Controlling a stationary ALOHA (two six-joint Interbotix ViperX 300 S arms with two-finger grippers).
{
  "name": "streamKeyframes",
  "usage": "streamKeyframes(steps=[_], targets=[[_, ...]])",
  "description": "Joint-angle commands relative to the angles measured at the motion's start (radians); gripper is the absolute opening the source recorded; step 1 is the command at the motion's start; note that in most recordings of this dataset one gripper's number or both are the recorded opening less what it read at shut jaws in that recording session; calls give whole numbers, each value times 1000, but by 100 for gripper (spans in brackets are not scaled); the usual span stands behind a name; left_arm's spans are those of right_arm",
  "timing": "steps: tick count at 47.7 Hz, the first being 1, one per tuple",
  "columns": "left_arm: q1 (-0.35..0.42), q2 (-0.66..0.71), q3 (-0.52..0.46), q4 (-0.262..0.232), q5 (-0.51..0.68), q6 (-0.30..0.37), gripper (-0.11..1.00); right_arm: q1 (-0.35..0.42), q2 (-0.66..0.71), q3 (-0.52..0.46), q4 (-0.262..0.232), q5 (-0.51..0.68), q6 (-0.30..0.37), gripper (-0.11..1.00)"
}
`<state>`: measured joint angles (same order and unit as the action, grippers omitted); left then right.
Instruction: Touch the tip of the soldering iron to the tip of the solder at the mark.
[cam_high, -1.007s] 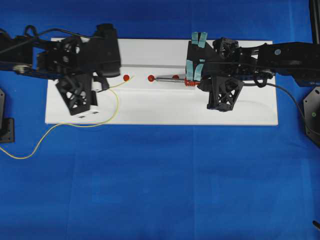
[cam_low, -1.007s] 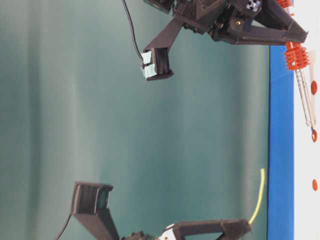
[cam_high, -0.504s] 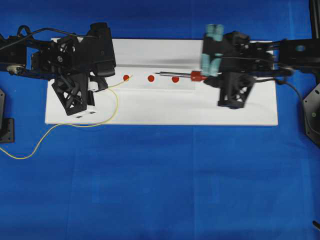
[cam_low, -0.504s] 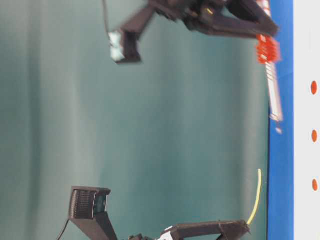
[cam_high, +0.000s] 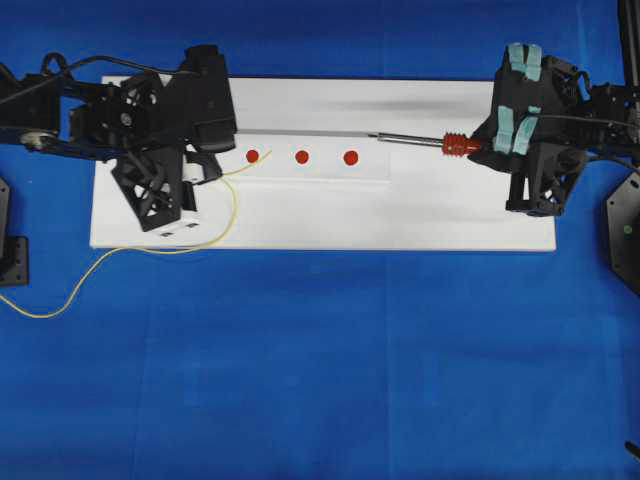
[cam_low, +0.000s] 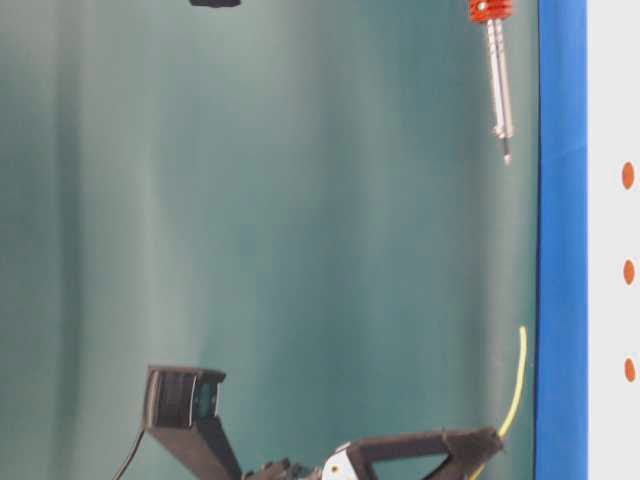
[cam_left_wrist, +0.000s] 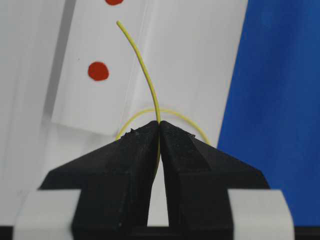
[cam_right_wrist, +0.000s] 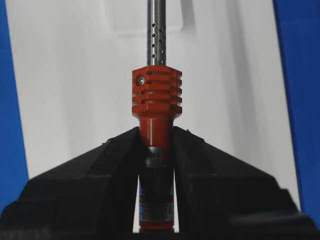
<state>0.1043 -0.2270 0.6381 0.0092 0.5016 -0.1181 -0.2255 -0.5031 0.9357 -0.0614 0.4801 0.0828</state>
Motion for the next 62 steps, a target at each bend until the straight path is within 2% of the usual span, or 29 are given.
streamKeyframes(steps=[1,29,38,62], targets=[[-3,11,-40,2,-12,-2,3,-2,-2,-14,-5,6,-2,6],[8,330,-284,2,-80,-2,3,-2,89,-55,-8,3,-3,6],[20,376,-288,3,-80,-3,3,-2,95,-58,-6,2,-3,6],[21,397,-284,2,-80,-3,3,-2,106,-60,-8,-8,-3,6]])
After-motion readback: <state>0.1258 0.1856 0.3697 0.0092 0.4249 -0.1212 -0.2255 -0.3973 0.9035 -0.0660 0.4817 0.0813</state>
